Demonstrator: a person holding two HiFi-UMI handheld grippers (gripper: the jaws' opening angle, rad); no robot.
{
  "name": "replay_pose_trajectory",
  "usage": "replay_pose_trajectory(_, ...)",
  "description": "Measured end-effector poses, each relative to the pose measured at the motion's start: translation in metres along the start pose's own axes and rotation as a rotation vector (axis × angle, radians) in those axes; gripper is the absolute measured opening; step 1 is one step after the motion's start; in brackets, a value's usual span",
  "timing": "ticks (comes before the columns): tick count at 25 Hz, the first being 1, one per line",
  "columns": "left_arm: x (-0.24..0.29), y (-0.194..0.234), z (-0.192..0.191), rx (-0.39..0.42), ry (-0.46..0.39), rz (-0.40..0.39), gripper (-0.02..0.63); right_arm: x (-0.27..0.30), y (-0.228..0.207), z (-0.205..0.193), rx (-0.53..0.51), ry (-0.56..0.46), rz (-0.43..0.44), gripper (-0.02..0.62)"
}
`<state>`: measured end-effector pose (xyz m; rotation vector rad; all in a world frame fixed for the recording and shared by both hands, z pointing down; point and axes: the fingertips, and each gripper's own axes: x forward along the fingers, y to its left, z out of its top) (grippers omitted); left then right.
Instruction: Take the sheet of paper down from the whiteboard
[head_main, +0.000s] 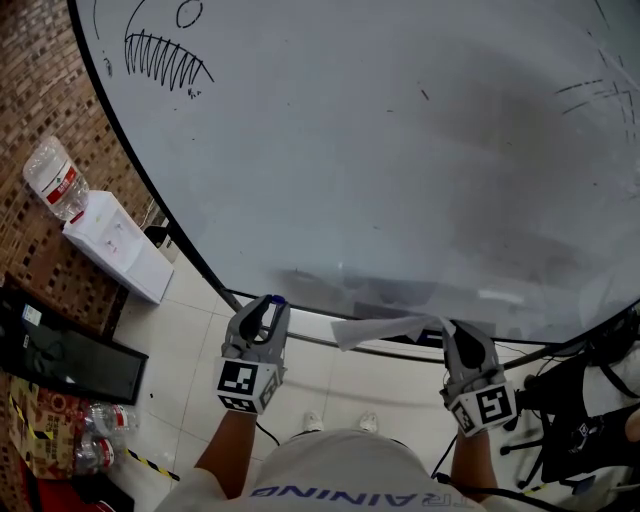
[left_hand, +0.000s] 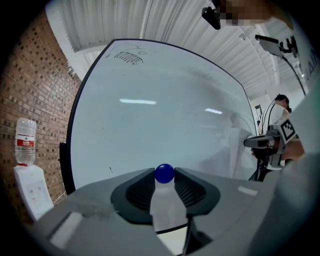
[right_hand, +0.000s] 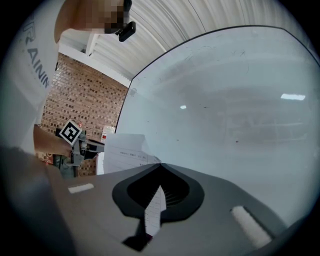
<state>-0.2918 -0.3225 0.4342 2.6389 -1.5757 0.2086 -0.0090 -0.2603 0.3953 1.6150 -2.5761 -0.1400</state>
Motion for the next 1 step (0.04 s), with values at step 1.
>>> replay_pose_trajectory(1,-0.0003,-0.0009,-0.0011,-0.001,0.005,-0.001,0.129,-0.0006,-0.0001,-0.0001,-0.002,0.001,0.000,0.008)
